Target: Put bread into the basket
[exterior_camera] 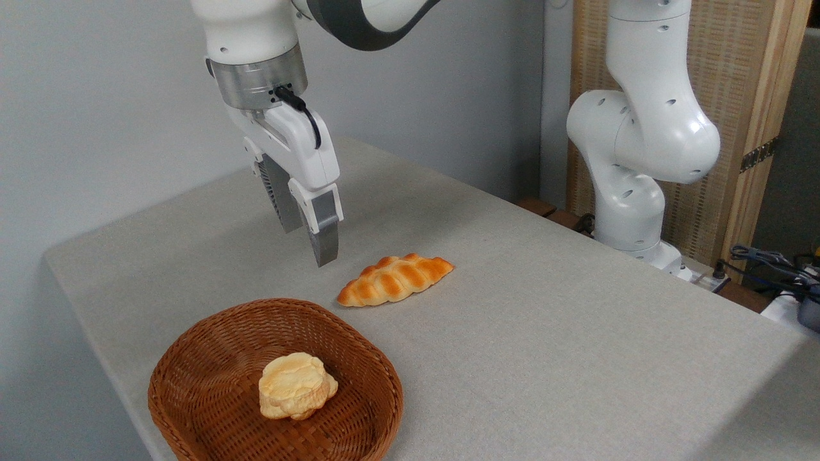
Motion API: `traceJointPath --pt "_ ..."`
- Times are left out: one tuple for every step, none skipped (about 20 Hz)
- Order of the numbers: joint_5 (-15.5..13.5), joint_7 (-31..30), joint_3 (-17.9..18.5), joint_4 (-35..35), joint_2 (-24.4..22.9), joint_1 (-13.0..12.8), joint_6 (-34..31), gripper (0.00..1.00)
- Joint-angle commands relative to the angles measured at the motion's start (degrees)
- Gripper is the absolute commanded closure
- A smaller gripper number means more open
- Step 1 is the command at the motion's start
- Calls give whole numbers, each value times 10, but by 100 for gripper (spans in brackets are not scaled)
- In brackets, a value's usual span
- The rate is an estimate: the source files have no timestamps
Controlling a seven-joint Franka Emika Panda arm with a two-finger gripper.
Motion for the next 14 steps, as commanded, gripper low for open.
traceJointPath --pt "-6 6 5 3 -5 3 7 0" --pt "-5 6 8 3 -5 3 7 0" --pt "-5 6 9 5 -5 4 8 0" --pt "-5 6 9 9 -3 5 8 0" --pt "-4 6 9 9 -2 5 8 0" --pt "-3 6 9 9 -2 5 8 0" --pt "-4 6 9 9 -2 5 8 0" --pt "-4 6 9 9 -4 6 7 0" --pt "-4 6 9 9 -4 6 7 0" --pt "-5 5 9 9 -5 7 5 0" --pt "-5 5 9 9 -5 7 2 0" --pt "-5 5 9 9 -6 7 1 0" --pt "-5 5 10 9 -8 7 0 0" --pt "-5 5 15 9 -9 7 0 0"
